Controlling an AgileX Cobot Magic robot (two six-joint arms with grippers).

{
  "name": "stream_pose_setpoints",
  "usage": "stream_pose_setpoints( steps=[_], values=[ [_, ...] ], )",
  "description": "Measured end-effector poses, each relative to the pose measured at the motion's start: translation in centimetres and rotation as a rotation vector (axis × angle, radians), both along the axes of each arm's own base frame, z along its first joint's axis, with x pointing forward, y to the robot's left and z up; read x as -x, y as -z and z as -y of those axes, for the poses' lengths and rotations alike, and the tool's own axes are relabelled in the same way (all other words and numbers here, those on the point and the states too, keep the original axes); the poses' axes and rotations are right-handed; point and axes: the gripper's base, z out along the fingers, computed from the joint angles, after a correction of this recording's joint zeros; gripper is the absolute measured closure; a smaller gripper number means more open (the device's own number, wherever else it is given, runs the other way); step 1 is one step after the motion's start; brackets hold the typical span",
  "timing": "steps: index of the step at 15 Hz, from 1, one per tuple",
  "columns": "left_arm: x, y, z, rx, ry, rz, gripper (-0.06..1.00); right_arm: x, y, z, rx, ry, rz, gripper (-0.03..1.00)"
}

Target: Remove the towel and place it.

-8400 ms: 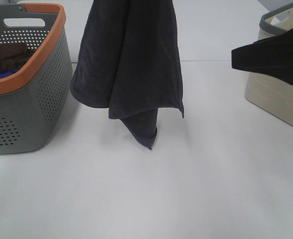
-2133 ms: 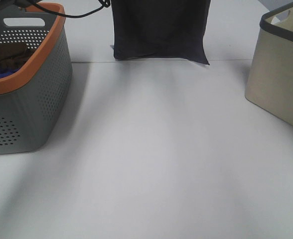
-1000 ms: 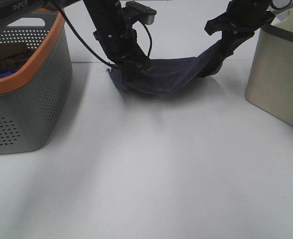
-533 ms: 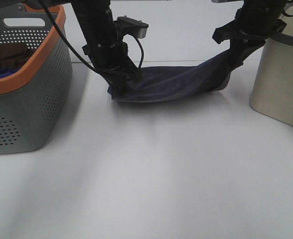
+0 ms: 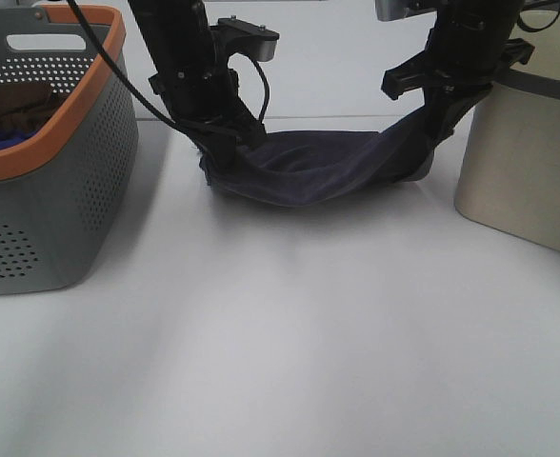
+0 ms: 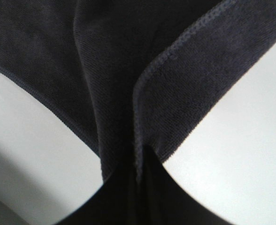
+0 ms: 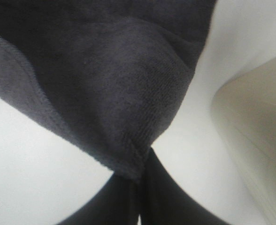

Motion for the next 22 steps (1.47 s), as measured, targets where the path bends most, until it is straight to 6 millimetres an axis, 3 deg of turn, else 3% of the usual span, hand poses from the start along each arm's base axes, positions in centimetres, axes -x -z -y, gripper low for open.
stream_pose_setpoints(
  steps=[2,3,4,9,10,13,18,22],
  values=[
    [0.0,0.0,0.0,0.000,0.000,0.000,0.94,0.5,-1.9,0.5,0.015,0.046,0.050,0.97],
    [0.0,0.0,0.0,0.000,0.000,-0.001,0.94,1.4,-4.3,0.7,-0.006,0.090,0.103,0.97],
    [0.0,0.1,0.0,0.000,0.000,-0.004,0.94,1.8,-5.2,0.8,-0.019,0.114,0.121,0.97],
    [1.5,1.7,-0.7,-0.029,-0.006,-0.085,0.94,4.1,-5.8,0.9,-0.071,0.170,0.085,0.97],
    [2.8,1.8,-1.4,-0.046,-0.007,-0.124,0.94,5.5,-4.6,1.3,-0.056,0.181,0.031,0.97],
    [4.6,1.5,-2.3,-0.064,-0.008,-0.162,0.94,7.1,-1.8,1.7,-0.022,0.184,-0.077,0.97],
    [7.2,3.9,-3.1,-0.097,-0.010,-0.277,0.94,10.0,3.9,2.4,0.033,0.193,-0.239,0.97],
    [8.5,5.4,-3.3,-0.089,-0.028,-0.359,0.94,11.8,7.1,2.8,0.046,0.198,-0.286,0.97]
  ],
)
